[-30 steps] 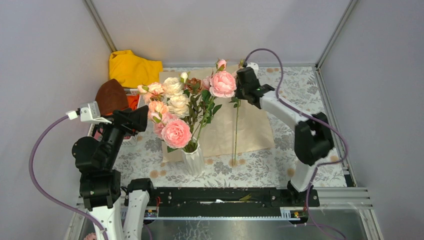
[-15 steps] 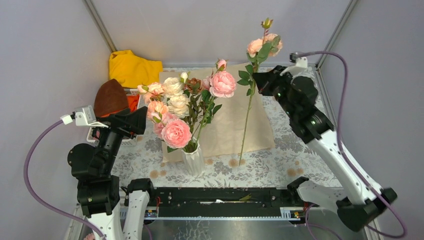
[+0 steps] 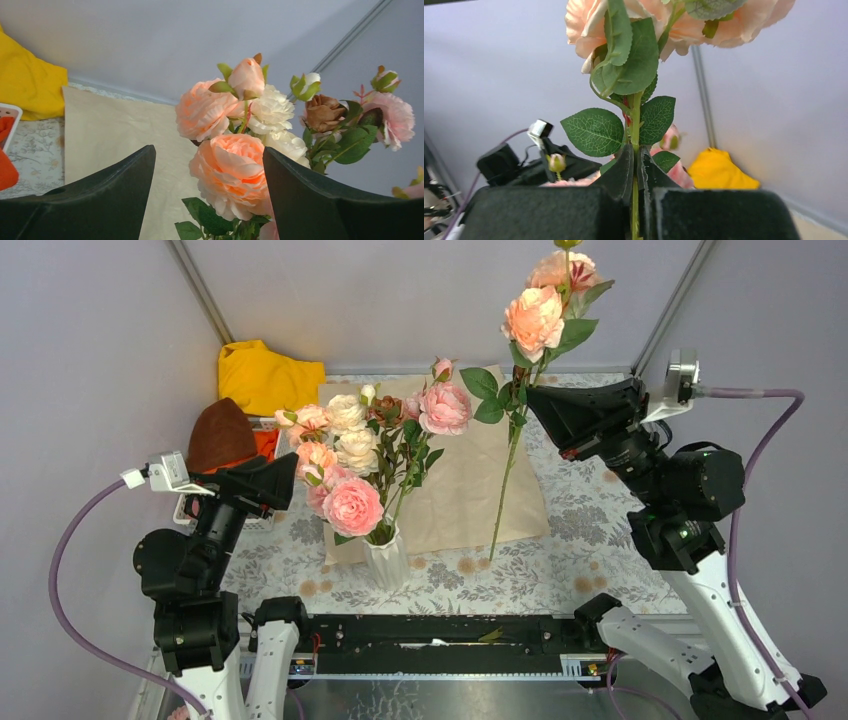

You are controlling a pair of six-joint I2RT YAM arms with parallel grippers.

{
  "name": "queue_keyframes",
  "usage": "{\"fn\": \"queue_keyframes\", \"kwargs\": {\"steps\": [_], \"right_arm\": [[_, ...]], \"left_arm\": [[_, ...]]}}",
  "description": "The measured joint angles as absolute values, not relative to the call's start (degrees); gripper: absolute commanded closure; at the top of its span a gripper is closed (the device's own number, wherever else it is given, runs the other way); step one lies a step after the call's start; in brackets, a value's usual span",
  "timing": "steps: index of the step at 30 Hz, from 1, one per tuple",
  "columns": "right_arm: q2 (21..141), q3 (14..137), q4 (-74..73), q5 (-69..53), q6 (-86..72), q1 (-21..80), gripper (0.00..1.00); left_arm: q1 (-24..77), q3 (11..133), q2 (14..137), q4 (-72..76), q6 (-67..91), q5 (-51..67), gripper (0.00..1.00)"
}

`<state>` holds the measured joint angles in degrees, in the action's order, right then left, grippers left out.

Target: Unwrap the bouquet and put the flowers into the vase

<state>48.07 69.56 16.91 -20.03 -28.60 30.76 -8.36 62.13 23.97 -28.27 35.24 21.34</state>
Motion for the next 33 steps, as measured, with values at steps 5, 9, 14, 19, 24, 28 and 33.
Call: {"fn": "queue_keyframes", "kwargs": {"steps": [5, 9, 14, 19, 24, 28, 33], "right_arm": [[52.10, 72.55, 23.22, -25.21, -30.98, 31.03, 1.00], [58.54, 77.03, 24.82, -26.44, -30.68, 36.03, 1.00], [66.52, 81.65, 21.65, -25.74, -23.49, 50.37, 1.00], [68.62, 79.88, 23.62, -24.53, -18.35, 56.69, 1.00], [68.64, 76.51, 30.37, -23.27, -16.25, 58.35, 1.00], [68.75, 73.06, 40.40, -21.65, -16.23, 59.37, 1.00], [71.79, 72.05, 47.72, -21.45, -16.21, 59.90, 1.00]], "left_arm": [[-8.36, 61.32, 23.97, -25.96, 37.32, 22.98, 0.14], [-8.36, 60.90, 23.99, -25.56, 37.95, 23.38, 0.15], [-8.36, 60.88, 23.99, -25.28, 38.06, 23.42, 0.14], [-8.36, 60.88, 23.99, -25.32, 37.58, 23.33, 0.14], [-8.36, 60.90, 23.99, -25.58, 35.75, 22.31, 0.14], [-8.36, 60.90, 23.99, -25.74, 34.30, 21.54, 0.14], [-8.36, 60.90, 24.01, -25.87, 32.29, 20.32, 0.14]]}}
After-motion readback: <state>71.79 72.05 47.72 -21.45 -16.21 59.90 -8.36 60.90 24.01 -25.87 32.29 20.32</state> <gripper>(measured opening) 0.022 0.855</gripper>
